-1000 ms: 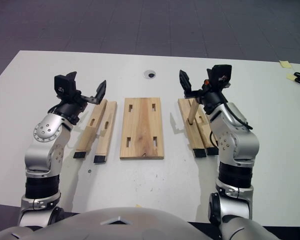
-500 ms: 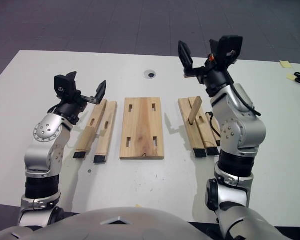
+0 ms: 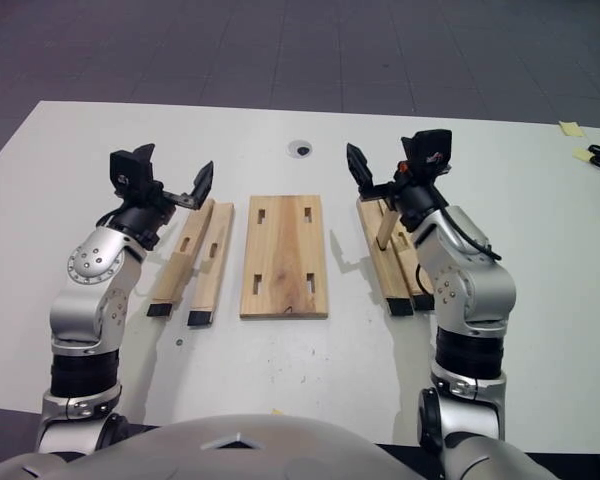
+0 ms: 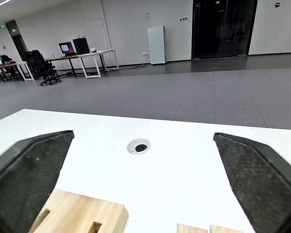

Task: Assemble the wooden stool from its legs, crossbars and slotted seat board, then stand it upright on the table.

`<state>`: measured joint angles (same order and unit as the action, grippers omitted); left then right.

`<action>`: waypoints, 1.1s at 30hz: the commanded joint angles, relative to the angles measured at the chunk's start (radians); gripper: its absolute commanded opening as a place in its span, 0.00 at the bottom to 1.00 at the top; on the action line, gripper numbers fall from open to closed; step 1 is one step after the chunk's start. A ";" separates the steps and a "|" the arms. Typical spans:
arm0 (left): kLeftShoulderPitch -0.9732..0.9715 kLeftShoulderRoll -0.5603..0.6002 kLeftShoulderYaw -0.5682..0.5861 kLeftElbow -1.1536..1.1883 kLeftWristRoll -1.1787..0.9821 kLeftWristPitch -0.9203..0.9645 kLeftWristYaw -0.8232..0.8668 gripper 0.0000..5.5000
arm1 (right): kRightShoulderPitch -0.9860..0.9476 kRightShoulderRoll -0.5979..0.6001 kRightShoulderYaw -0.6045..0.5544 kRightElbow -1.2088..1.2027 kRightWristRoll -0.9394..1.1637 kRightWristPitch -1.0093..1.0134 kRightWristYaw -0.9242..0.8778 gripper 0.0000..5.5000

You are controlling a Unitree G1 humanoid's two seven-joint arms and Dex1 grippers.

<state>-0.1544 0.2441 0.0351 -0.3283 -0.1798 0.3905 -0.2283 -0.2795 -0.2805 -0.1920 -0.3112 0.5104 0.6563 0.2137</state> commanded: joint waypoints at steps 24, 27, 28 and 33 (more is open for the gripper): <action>0.050 -0.006 0.002 -0.027 0.007 0.005 0.022 0.98 | 0.445 -0.209 -0.074 -0.086 0.221 0.072 0.305 0.97; 0.056 -0.008 -0.001 -0.029 0.010 0.003 0.024 0.98 | 0.490 -0.211 -0.045 -0.086 0.176 0.101 0.265 0.97; 0.058 -0.008 -0.003 -0.029 0.010 0.003 0.024 0.98 | 0.505 -0.214 -0.036 -0.085 0.163 0.100 0.264 0.97; 0.064 -0.008 -0.006 -0.031 0.010 0.002 0.023 0.98 | 0.539 -0.218 -0.009 -0.084 0.111 0.099 0.249 0.97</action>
<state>-0.1000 0.2361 0.0297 -0.3507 -0.1795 0.3904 -0.2077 0.2391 -0.4855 -0.2184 -0.3969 0.6529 0.7411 0.4765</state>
